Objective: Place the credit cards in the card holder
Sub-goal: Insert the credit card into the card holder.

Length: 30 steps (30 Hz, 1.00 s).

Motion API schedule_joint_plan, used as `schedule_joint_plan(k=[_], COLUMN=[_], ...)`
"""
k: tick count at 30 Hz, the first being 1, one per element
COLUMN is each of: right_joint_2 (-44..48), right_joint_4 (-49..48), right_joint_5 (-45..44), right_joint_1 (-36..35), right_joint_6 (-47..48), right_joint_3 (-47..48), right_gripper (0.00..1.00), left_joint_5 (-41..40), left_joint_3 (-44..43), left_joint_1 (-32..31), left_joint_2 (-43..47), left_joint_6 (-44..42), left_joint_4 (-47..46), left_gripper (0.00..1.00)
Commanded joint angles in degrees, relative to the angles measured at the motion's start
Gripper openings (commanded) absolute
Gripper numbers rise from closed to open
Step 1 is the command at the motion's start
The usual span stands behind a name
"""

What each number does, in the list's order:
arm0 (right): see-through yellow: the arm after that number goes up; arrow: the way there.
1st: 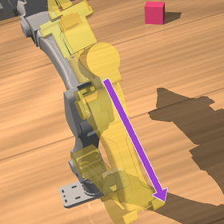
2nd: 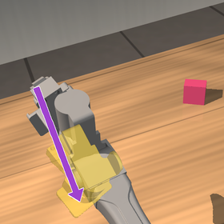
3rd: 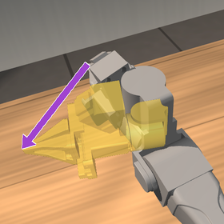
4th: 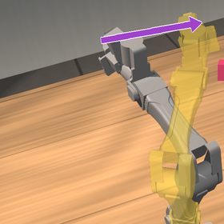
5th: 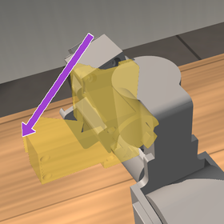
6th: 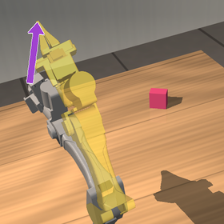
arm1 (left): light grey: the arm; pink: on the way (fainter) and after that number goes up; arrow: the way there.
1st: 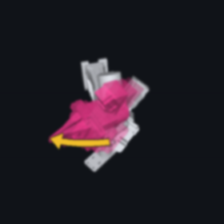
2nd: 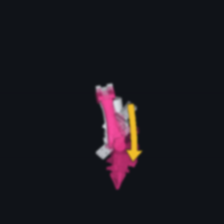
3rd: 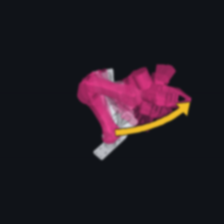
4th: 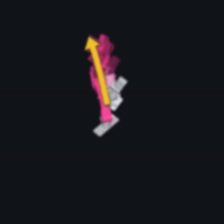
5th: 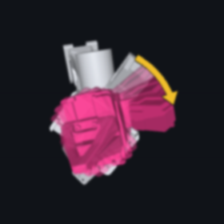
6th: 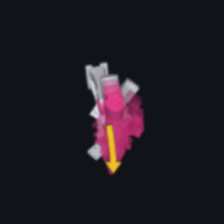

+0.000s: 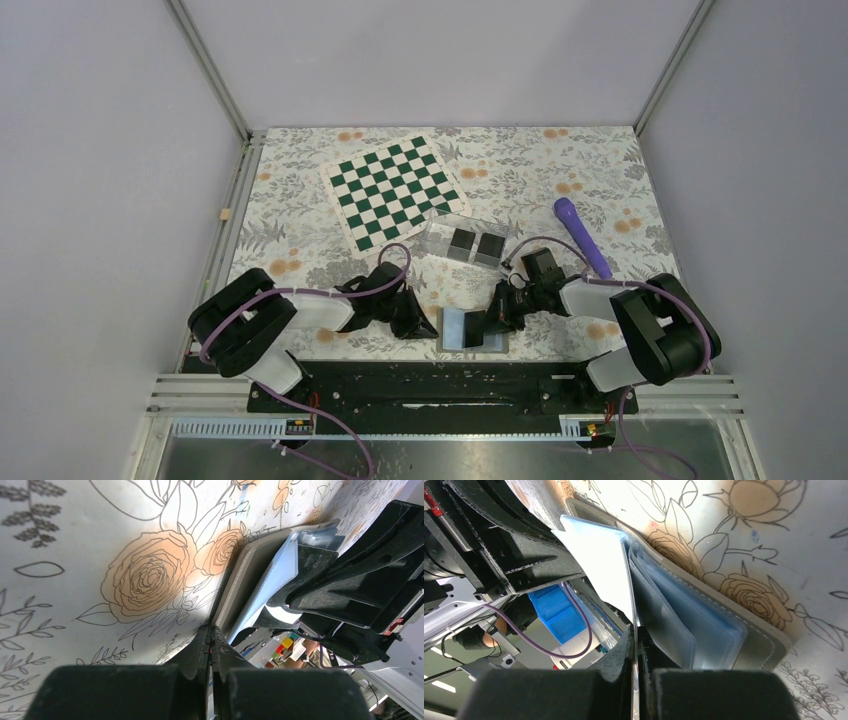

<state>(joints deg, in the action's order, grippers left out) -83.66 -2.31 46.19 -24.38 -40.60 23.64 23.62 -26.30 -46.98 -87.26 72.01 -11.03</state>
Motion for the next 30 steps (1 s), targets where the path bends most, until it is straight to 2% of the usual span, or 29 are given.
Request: schedule_joint_plan(k=[1, 9, 12, 17, 22, 30], right_joint_2=[-2.20, -3.69, -4.53, -4.66, -3.01, -5.37], right_joint_4=[0.17, -4.15, -1.76, 9.43, 10.13, 11.09], right_joint_5=[0.08, 3.91, 4.25, 0.61, 1.97, 5.01], right_joint_1=[-1.41, -1.66, -1.85, -2.16, -2.16, -2.50], right_joint_6=[0.99, 0.87, 3.24, 9.16, 9.51, 11.64], right_joint_3=[0.58, 1.05, 2.04, 4.30, 4.08, 5.78], right_gripper=[0.00, 0.00, 0.00, 0.00, 0.00, 0.00], left_joint_5=[-1.39, -1.20, -1.33, -1.66, -1.35, -1.03], left_joint_3=[-2.14, -3.14, -3.63, -4.25, -5.73, -9.64], left_joint_1=[-0.95, -1.31, -1.31, -1.34, -1.36, -1.62], left_joint_2=[-1.43, -2.62, -3.03, -3.60, -4.70, -6.17], left_joint_6=[-0.56, -1.40, -2.10, -2.79, -4.52, -9.34], left_joint_4=[-0.49, 0.73, 1.64, 2.71, 4.26, 10.90], left_gripper=[0.00, 0.00, 0.00, 0.00, 0.00, 0.00])
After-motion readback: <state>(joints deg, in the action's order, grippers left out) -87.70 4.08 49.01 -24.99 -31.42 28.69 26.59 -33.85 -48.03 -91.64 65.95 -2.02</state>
